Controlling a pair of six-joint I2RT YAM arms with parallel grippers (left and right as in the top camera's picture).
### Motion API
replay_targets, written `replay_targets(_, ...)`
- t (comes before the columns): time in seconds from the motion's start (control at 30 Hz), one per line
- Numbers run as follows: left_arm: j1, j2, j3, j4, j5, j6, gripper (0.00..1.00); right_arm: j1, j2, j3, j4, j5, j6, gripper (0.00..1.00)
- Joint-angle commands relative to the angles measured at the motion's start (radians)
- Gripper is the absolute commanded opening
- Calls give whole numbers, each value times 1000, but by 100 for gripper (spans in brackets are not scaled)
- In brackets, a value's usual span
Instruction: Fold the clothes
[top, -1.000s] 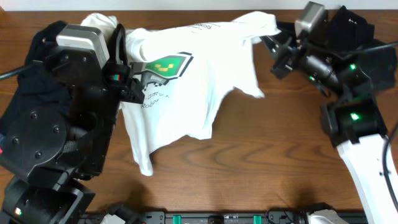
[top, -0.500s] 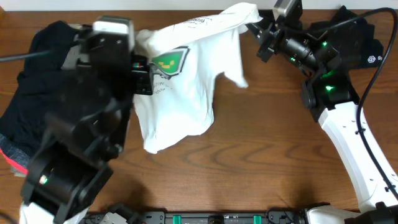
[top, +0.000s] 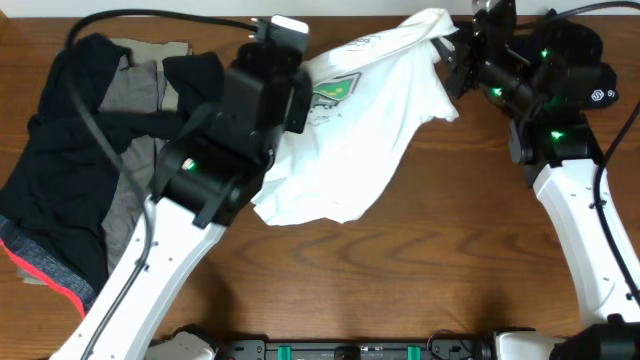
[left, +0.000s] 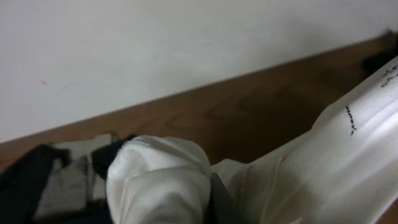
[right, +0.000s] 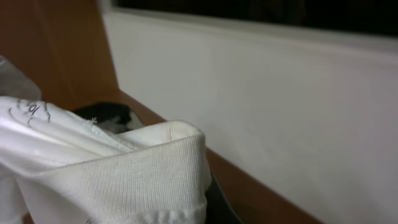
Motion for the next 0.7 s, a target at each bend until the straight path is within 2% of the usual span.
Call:
replay_targets(0.0,16,16,23,-16,-42,-33,6,-59,25,5,-33,166,4,1)
replay_targets(0.6,16,52,23,-14,-16,-32,8,-94,105,5,-110,297,5,1)
replay_targets(0.63,16,52,23,-13,-6,-32,14,-101,105,5,-113,296,5,1)
replay_targets(0.67,16,52,23,-10,3,-32,25,-114,105,5,-121,296,6,1)
